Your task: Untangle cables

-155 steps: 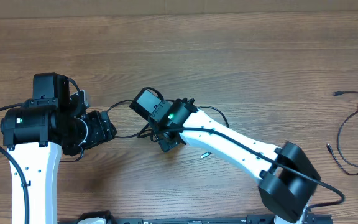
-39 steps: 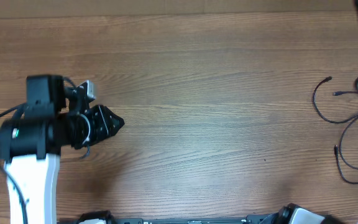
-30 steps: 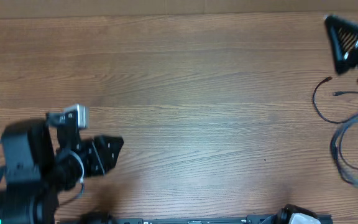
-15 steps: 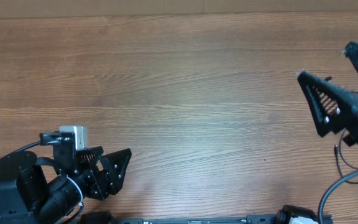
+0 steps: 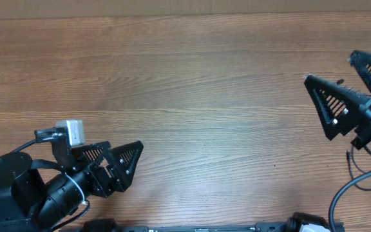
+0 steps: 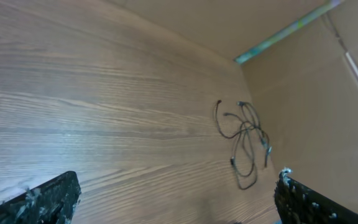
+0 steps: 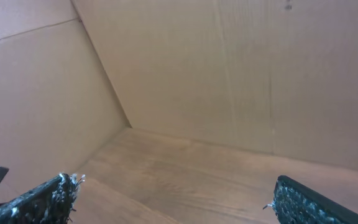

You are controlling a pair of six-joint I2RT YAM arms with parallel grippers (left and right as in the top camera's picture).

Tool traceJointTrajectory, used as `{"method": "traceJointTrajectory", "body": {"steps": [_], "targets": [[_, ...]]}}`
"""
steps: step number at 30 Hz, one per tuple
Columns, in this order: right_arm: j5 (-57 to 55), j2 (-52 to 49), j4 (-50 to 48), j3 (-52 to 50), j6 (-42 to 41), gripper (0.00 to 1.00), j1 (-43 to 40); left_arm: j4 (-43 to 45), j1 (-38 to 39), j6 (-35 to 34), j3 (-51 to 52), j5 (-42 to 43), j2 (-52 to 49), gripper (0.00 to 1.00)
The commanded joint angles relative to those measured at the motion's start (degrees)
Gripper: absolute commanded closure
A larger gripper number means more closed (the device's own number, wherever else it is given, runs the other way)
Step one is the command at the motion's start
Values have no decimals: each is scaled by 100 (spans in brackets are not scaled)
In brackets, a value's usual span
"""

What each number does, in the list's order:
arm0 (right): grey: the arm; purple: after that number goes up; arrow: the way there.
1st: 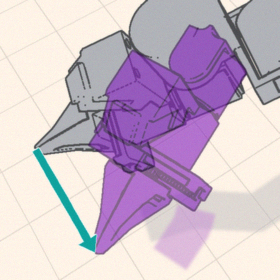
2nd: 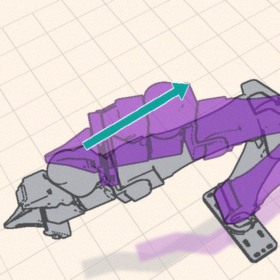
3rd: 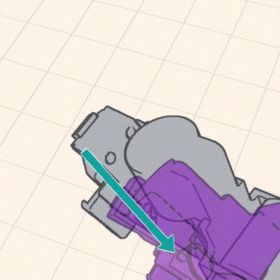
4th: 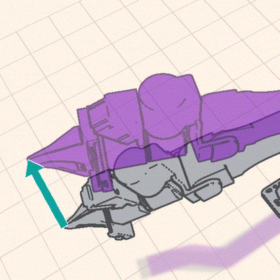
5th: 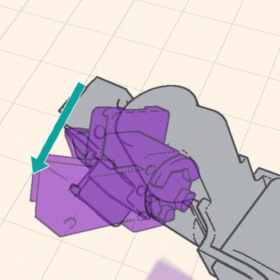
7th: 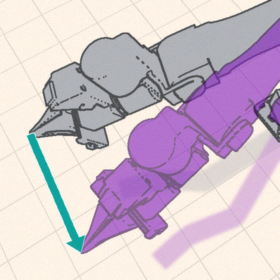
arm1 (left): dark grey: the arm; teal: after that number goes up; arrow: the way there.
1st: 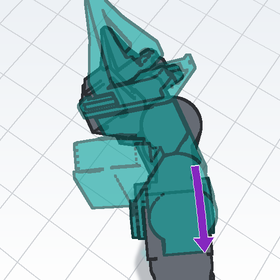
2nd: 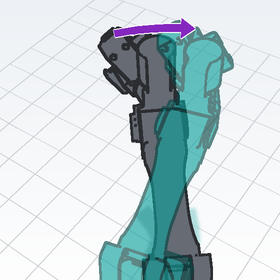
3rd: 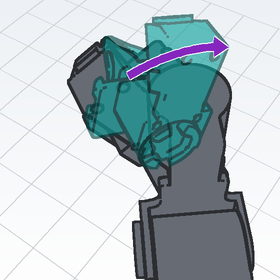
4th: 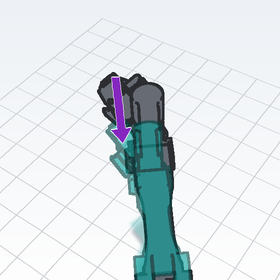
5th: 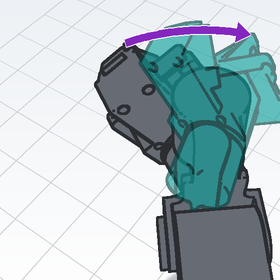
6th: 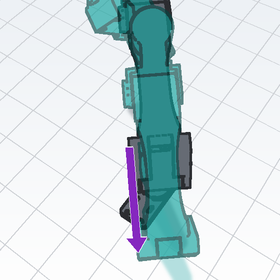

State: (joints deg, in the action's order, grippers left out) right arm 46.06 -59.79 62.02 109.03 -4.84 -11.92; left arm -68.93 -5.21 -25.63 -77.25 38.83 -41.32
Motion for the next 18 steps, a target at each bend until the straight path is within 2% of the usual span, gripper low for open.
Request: {"method": "traceJointTrajectory", "body": {"steps": [1, 18], "targets": [[-13, -7, 133, 81, 24, 0, 28, 35, 42, -358, -26, 107, -26, 0], [-13, -7, 546, 81, 24, 0, 31, -26, 42, -380, -26, 118, -26, 0]]}}
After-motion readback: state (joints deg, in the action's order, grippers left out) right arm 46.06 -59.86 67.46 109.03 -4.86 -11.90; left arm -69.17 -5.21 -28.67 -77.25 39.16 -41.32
